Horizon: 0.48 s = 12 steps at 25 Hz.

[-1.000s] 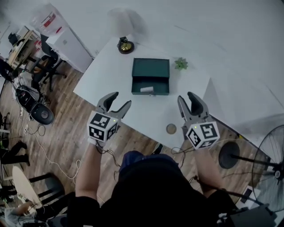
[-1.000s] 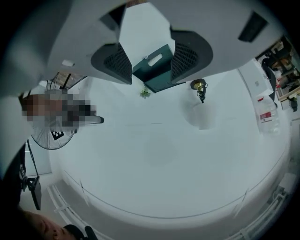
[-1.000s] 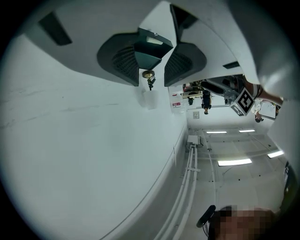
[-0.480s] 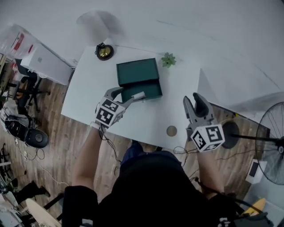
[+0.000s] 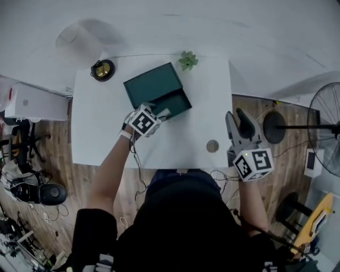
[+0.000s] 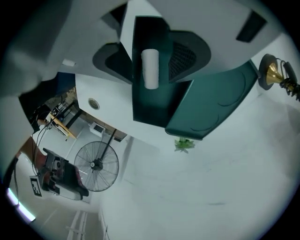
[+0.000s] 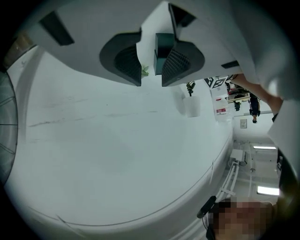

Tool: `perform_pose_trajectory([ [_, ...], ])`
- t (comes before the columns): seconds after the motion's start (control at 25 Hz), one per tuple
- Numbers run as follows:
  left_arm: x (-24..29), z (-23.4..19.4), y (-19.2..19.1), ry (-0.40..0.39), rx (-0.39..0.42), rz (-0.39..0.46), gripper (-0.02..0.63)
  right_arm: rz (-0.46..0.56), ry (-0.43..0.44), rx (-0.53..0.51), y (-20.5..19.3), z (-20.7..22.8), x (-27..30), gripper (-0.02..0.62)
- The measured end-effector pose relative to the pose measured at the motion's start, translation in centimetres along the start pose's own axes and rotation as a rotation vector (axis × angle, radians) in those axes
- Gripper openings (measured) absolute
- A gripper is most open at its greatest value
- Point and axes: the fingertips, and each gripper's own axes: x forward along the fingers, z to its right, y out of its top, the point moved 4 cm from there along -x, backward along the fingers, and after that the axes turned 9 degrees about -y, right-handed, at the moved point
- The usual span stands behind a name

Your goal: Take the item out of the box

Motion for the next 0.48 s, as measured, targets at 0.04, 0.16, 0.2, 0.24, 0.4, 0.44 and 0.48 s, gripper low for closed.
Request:
perform_pose_trajectory([
  [0.04,0.8,-0.3,-0.1,-0.003,0.014,-0.021,0.230,-0.001,-0.017,0.006,-0.2,0.0,-0.3,0.141],
  [0.16,3.0,-1.1,-0.7,-0.029,0.026,-0.083,0.224,-0.008,-0.062,0.016,-0.8,0.3,-1.3,0.138],
  [0.2,3.7,-1.4,-0.7,-0.036,0.030,-0.099,0.219,-0.010,-0.076,0.020,-1.0,0.5,-1.5,0.136],
  [0.24,4.3,-1.7,-0.6,-0.040,0.040,-0.114,0.213,-0.011,-0.090,0.024,-1.2,0.9,-1.8,0.133],
  [0.4,6.6,-2.0,-0.9,-0.085,0.026,-0.198,0.179,-0.013,-0.139,0.050,-2.1,2.7,-2.9,0.127],
  [0.44,7.0,-1.4,-1.5,-0.127,-0.016,-0.233,0.168,-0.014,-0.147,0.056,-2.4,3.0,-3.3,0.124],
  [0.48,7.4,-0.8,-2.0,-0.163,-0.055,-0.261,0.159,-0.015,-0.153,0.061,-2.6,3.3,-3.6,0.121],
])
